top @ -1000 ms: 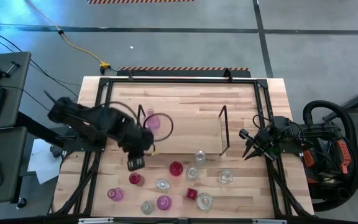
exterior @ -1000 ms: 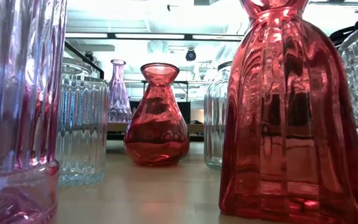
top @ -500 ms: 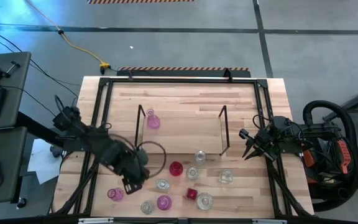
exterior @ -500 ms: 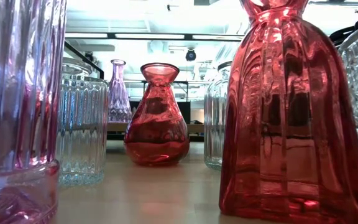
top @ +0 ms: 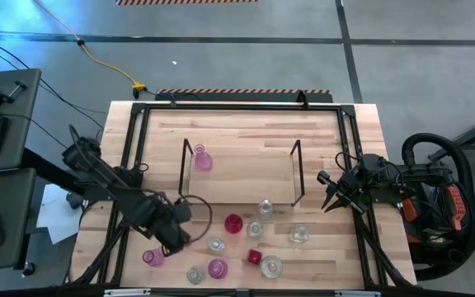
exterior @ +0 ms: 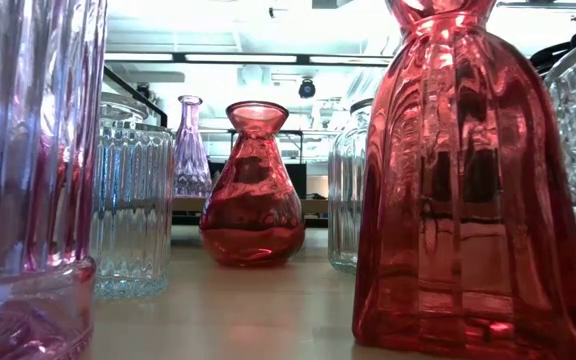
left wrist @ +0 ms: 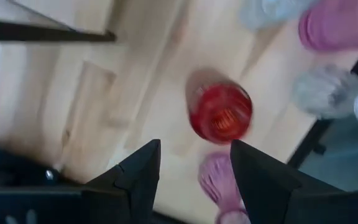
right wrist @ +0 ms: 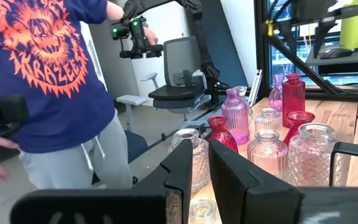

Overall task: Sort vases onto shelf
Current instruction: Put the red vase on the shelf

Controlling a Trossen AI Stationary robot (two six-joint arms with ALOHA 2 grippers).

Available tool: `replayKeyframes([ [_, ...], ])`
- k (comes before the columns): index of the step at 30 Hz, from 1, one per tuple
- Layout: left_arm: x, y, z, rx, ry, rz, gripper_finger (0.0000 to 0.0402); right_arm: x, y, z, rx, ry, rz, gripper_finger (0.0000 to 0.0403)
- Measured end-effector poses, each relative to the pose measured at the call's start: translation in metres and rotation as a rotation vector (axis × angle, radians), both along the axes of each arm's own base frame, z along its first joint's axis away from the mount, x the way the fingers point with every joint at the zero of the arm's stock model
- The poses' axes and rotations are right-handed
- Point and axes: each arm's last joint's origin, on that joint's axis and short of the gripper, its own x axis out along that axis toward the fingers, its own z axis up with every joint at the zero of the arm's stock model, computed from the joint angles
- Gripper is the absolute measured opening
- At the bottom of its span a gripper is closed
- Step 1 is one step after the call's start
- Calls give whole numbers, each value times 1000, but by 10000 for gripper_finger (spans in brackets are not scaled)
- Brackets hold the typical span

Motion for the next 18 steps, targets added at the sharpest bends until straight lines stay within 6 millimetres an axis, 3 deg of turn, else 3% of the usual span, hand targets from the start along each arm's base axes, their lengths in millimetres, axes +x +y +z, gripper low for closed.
replayKeyframes([
  [9,-46,39,5,-72,-194,91,184,0,0,0,0,3,-1,48],
  [18,-40,38,10,-183,-342,47,184,0,0,0,0,4,0,48],
])
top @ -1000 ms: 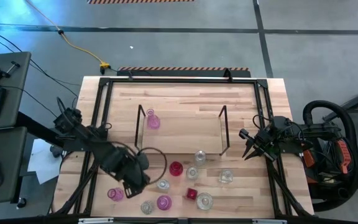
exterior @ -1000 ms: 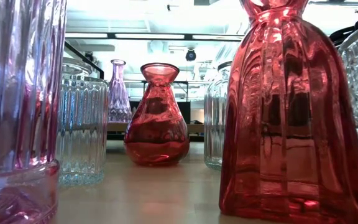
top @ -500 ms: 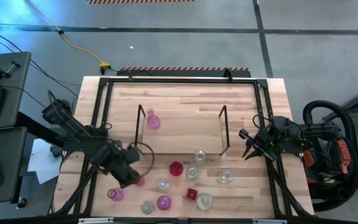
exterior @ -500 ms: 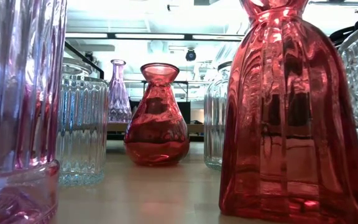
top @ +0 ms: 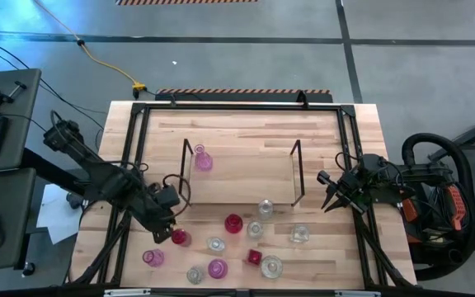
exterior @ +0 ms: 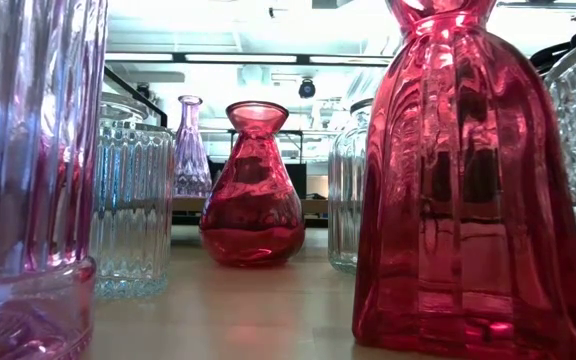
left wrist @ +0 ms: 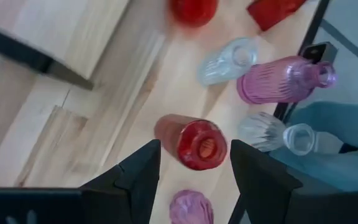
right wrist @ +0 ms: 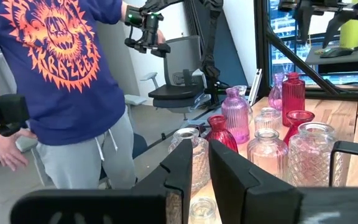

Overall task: Sort vases onto shelf
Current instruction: Put the red vase on the shelf

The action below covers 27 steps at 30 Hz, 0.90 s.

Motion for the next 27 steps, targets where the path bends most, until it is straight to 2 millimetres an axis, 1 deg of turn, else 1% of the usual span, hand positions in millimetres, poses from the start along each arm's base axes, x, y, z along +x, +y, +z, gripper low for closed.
replayKeyframes([
  [7,11,-9,-15,26,66,-33,184,0,0,0,0,1,0,48],
  [12,16,-16,-24,15,120,-69,184,0,0,0,0,1,0,48],
  [21,25,-25,-31,-30,120,-91,184,0,0,0,0,1,0,48],
  [27,25,-25,-32,-25,135,-91,184,0,0,0,0,2,0,48],
])
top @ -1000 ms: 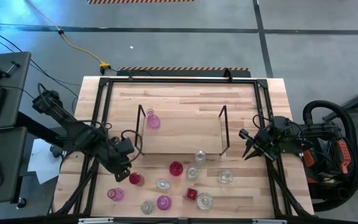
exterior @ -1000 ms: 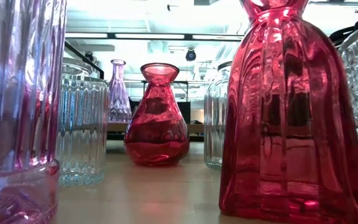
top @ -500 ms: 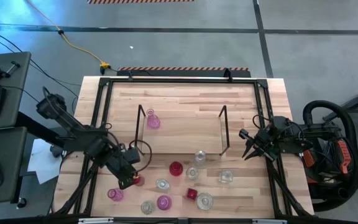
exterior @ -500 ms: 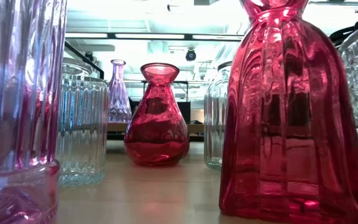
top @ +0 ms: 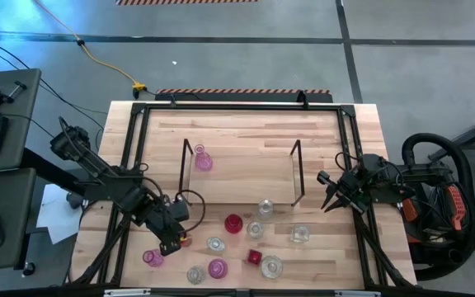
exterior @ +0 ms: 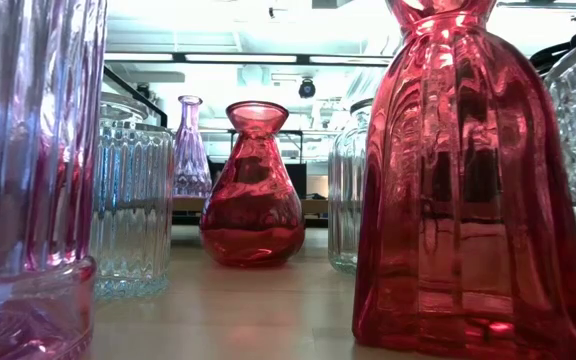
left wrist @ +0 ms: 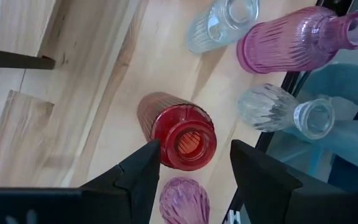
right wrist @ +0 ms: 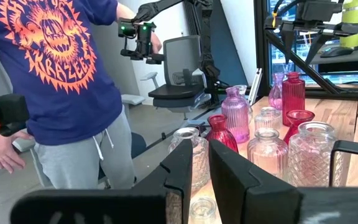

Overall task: Sort vases onto shelf
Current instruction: Put the red vase on the shelf

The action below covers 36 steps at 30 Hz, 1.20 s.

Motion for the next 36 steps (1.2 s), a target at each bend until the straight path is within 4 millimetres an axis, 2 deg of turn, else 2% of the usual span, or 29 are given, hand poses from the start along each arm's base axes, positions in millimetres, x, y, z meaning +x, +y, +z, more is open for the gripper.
replayKeyframes([
  [10,0,0,-4,13,46,-3,184,0,0,0,0,1,0,48],
  [25,12,-3,-23,57,112,-48,184,0,0,0,0,1,0,48],
  [36,12,-3,-23,58,113,-48,182,0,0,0,0,1,0,48],
])
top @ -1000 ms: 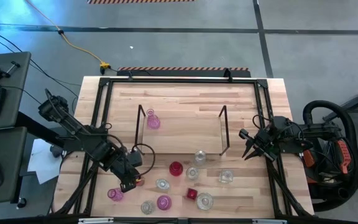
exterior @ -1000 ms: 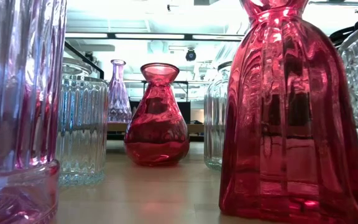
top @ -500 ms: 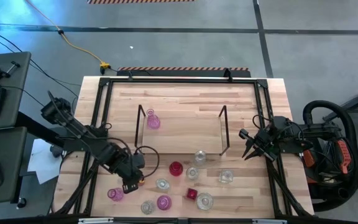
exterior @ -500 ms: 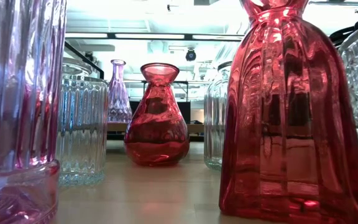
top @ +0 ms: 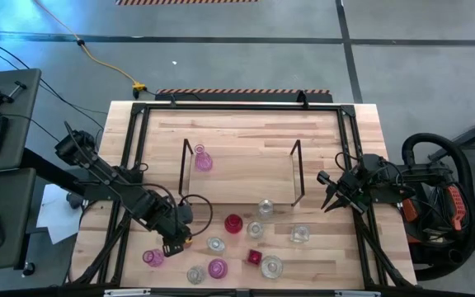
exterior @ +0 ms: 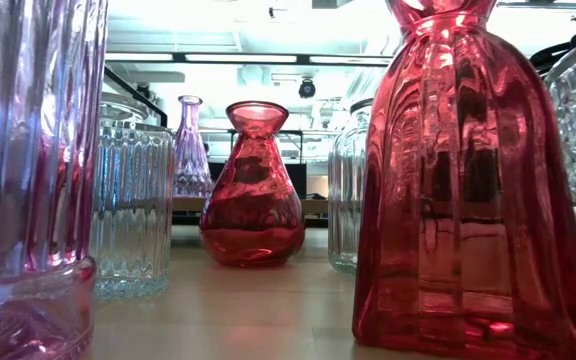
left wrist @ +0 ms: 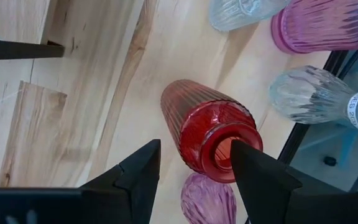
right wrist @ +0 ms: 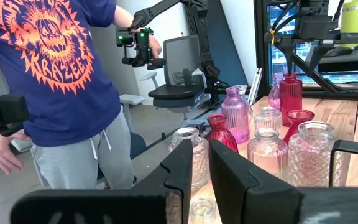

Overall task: Sort vases onto shelf
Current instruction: Put the red vase on the shelf

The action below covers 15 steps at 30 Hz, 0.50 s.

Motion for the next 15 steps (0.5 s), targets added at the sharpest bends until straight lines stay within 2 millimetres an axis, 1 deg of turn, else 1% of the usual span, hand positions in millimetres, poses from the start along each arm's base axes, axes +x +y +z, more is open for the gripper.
replayKeyframes([
  [3,0,0,0,0,0,0,170,0,0,0,0,0,0,48],
  [8,0,0,0,0,0,1,135,0,0,0,0,0,0,48],
  [12,3,-2,-5,12,16,2,112,0,0,0,0,0,0,48],
  [15,5,-4,-9,9,32,0,105,0,0,0,0,0,0,48],
])
